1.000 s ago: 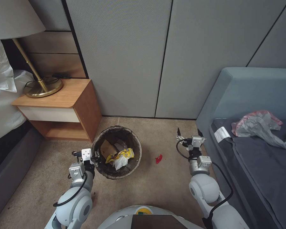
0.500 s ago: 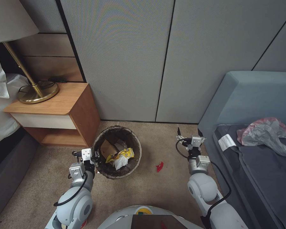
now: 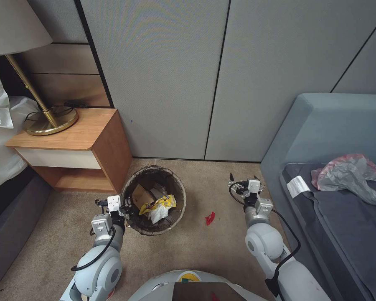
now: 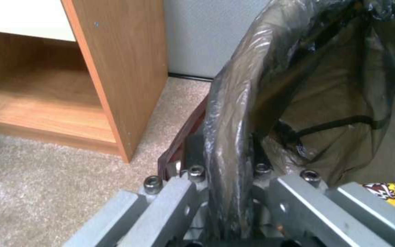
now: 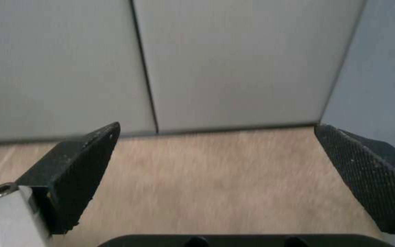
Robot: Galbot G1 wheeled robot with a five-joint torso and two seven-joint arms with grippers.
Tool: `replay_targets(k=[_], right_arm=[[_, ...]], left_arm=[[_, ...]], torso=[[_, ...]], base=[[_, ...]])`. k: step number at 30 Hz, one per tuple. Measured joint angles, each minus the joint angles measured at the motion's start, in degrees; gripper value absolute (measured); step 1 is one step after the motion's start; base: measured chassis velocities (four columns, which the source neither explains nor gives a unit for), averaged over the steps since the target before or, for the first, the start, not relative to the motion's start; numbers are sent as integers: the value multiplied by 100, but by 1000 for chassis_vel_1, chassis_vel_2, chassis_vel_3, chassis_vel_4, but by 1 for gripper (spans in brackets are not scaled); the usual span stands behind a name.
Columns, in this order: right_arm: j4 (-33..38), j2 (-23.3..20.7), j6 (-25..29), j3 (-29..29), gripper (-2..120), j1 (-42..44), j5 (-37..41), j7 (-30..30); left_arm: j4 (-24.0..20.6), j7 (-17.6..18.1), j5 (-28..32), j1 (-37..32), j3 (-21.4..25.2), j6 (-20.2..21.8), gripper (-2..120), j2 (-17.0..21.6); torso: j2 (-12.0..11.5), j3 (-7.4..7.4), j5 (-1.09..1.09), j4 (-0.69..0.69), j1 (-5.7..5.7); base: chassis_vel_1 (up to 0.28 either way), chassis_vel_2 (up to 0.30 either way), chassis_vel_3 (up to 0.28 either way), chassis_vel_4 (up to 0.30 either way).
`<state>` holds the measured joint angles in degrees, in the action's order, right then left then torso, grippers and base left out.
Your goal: Pick up the trash bin, then pick up the garbage from the floor and place it into the trash bin.
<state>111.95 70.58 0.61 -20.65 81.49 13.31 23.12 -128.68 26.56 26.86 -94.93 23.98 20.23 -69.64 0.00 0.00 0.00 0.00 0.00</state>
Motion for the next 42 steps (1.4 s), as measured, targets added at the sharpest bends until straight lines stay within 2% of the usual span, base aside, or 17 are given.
replay_targets(k=[1, 3, 4, 6, 7, 9, 10, 12, 18, 27, 30, 42], right_arm=[[4, -55, -265, 54, 100, -58, 256, 103], [12, -90, -417, 95, 100, -94, 457, 158], [14, -213, -713, 175, 100, -167, 873, 228], [0, -306, -837, 224, 100, -210, 1046, 240], [-128, -632, -1106, 411, 100, -372, 1483, 252], [-359, -1019, -1304, 671, 100, -601, 1809, 189], [-359, -1019, -1304, 671, 100, -601, 1809, 189], [-600, -1461, -1553, 968, 100, -943, 2246, -8], [-946, -1764, -1934, 1409, 100, -1609, 3056, -282], [-1517, -1632, -2073, 1981, 100, -2154, 3468, -325], [-1806, -1420, -2189, 2191, 100, -2281, 3704, -208], [-2013, -927, -2510, 2223, 100, -2221, 4447, 364]], left_arm=[[2, 0, -1, 0, -1, 0, 0, -3], [2, 0, -1, -1, -2, -1, 0, -4], [2, 1, -1, -5, -2, -1, 0, -3], [2, 2, -1, -8, -2, -1, 0, -2], [-10, 2, -1, -18, 0, -1, 0, 7], [-20, 3, -5, -37, 2, -2, 0, 19], [-20, 3, -5, -37, 2, -2, 0, 19], [-40, 3, -6, -65, 8, -2, 0, 44], [-72, 2, -11, -113, 15, -3, 0, 63], [-80, 4, -23, -119, 15, -2, 0, 48], [-77, 5, -26, -117, 23, -3, 0, 39], [-49, 8, -25, -74, 38, -3, 0, 28]], torso=[[0, 0, 0, 0, 0], [0, 0, 0, -1, 0], [0, 0, 0, 1, 0], [0, 0, 0, 0, 0], [0, 0, 0, 0, 0], [0, 0, 1, -2, 0], [0, 0, 1, -2, 0], [0, 0, 0, 0, 0], [0, 1, 0, 0, 0], [0, 1, 0, 0, 0], [0, 1, -1, 0, 0], [0, 0, -1, 0, 0]], base=[[0, 0, 0, 0], [0, 0, 0, 0], [0, 0, 0, 0], [0, 0, 0, 0], [0, 0, 0, 0], [0, 0, 0, 0], [0, 0, 0, 0], [0, 0, 0, 0], [0, 0, 0, 0], [0, 0, 0, 0], [0, 0, 0, 0], [0, 0, 0, 0]])
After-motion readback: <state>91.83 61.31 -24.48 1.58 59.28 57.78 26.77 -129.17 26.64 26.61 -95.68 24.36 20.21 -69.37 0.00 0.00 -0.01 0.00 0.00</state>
